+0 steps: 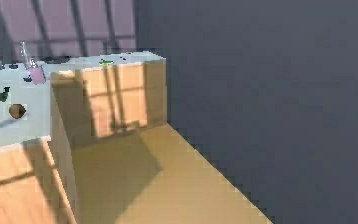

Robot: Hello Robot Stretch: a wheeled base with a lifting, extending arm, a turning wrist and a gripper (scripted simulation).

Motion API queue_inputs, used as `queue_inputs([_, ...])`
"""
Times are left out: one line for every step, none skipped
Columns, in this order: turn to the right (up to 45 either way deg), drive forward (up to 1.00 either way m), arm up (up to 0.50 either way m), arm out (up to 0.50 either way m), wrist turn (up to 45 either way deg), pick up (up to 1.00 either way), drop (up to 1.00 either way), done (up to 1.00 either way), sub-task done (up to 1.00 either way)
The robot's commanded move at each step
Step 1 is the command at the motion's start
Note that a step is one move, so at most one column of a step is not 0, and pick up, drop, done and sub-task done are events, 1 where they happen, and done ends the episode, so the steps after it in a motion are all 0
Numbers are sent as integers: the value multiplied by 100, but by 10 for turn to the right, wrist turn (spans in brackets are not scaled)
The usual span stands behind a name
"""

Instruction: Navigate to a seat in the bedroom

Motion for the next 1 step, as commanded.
queue_inputs([-450, 0, 0, 0, 0, 0, 0, 0, 0])
